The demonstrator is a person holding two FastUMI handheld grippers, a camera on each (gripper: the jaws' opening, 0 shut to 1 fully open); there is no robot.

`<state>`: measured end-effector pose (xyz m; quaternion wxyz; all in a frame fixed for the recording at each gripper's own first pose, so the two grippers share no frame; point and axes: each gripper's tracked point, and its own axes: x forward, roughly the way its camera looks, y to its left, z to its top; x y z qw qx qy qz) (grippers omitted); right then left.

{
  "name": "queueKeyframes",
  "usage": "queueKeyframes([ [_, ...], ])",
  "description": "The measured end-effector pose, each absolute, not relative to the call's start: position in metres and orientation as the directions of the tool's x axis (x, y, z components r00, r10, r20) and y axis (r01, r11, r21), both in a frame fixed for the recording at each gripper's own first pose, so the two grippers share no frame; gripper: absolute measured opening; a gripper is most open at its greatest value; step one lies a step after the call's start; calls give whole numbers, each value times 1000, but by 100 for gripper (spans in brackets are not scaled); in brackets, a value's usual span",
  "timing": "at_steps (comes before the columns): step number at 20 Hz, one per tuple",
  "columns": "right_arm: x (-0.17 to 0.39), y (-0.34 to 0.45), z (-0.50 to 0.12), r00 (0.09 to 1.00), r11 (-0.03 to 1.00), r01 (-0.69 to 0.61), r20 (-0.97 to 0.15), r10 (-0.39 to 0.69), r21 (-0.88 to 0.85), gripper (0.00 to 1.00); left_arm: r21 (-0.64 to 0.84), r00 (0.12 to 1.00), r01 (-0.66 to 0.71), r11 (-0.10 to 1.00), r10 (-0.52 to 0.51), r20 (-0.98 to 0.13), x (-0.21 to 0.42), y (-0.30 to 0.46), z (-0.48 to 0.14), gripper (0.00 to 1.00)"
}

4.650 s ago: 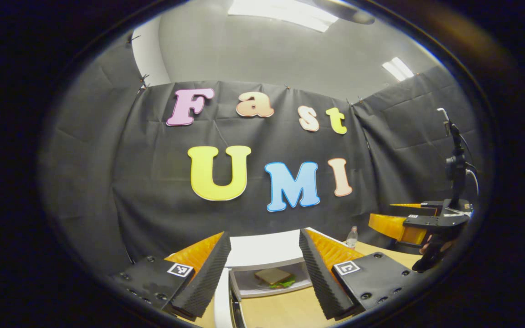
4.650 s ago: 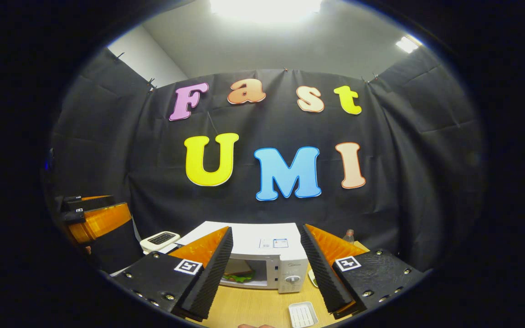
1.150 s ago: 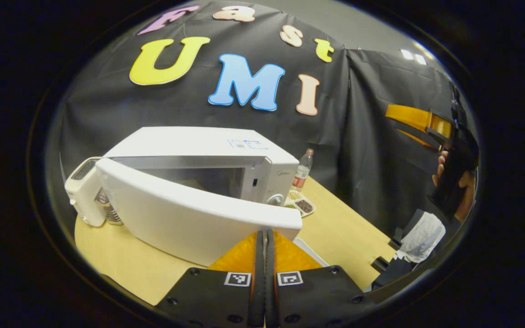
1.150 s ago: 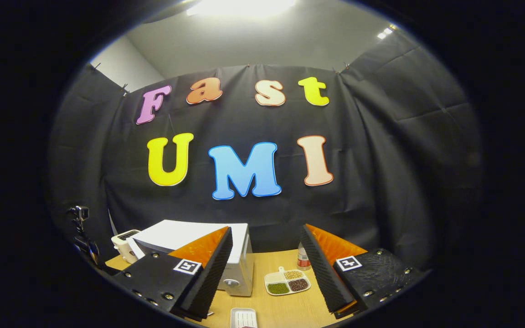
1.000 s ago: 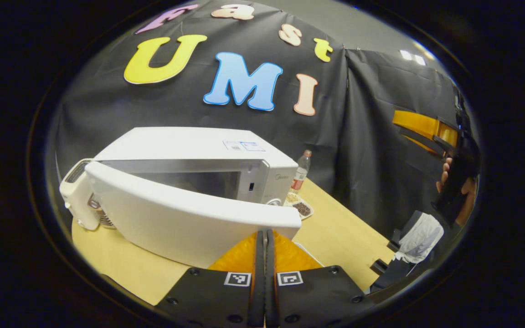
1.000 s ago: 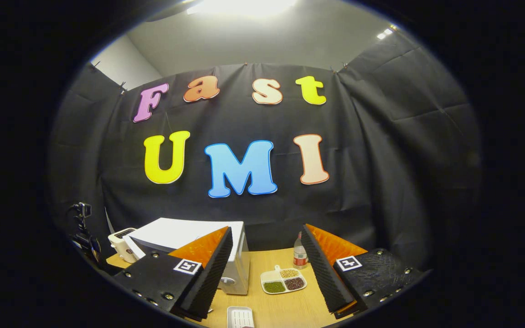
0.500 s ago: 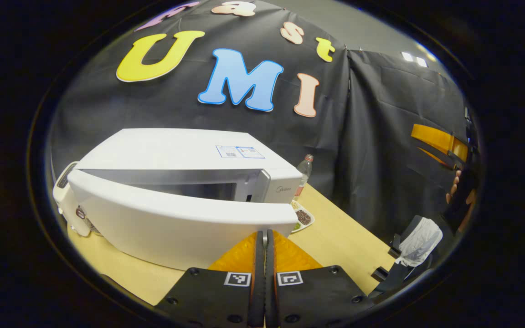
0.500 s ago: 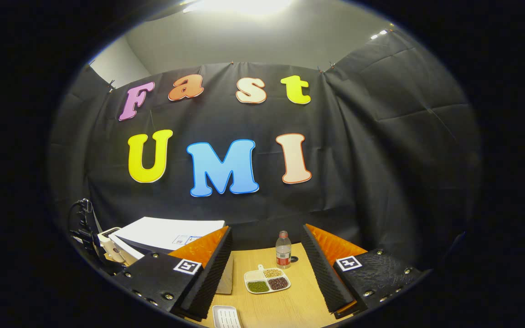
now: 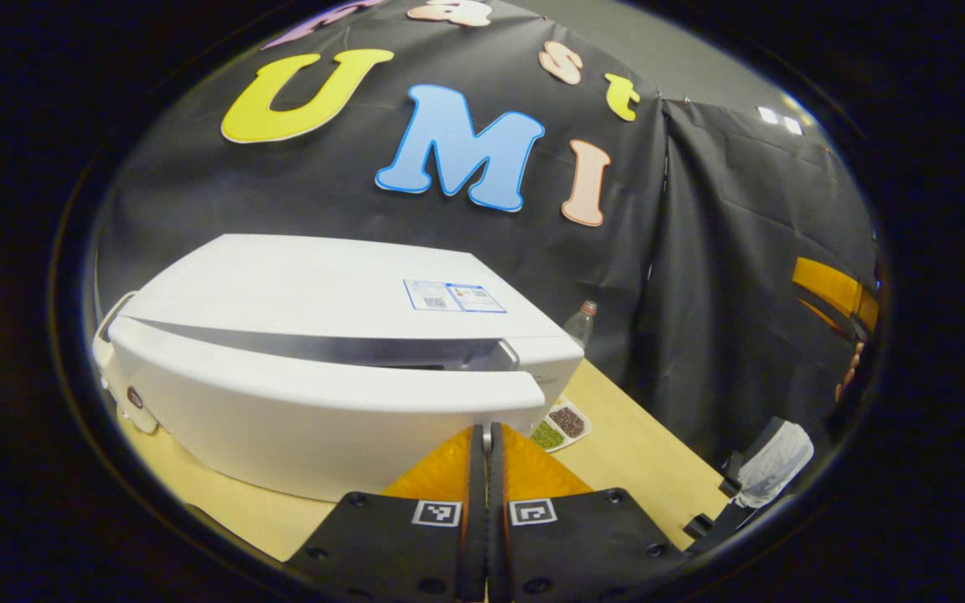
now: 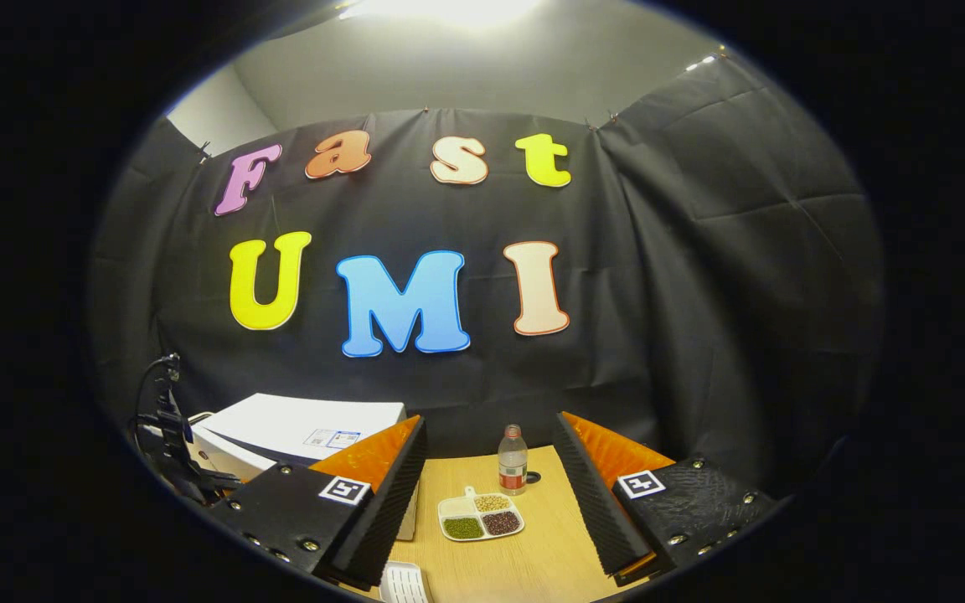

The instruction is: Open the microwave oven with the left hand, put the food in, and close the microwave oven.

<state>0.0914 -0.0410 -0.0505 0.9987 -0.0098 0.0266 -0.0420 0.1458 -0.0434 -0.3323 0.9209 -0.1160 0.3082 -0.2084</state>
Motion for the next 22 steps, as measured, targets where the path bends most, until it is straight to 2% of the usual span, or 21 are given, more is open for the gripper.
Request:
queueKeyframes([
  [4, 93, -44, -55, 995, 997, 74, -59, -75, -31, 92, -326, 738, 288, 900, -426, -523, 166, -42, -336, 9],
  [6, 93, -47, -58, 995, 997, 75, -66, -77, -29, 92, -339, 724, 298, 892, -443, -529, 167, -48, -338, 7],
  [8, 95, -50, -59, 994, 997, 80, -68, -81, -24, 92, -283, 723, 343, 896, -444, -529, 168, -51, -336, 7],
  [12, 98, -50, -63, 995, 997, 75, -71, -76, -15, 92, -279, 727, 335, 900, -435, -531, 168, -47, -335, 7],
  [22, 109, -34, -63, 998, 1000, -5, -56, 5, -11, 92, -243, 745, 321, 916, -402, -532, 172, -49, -337, 7],
])
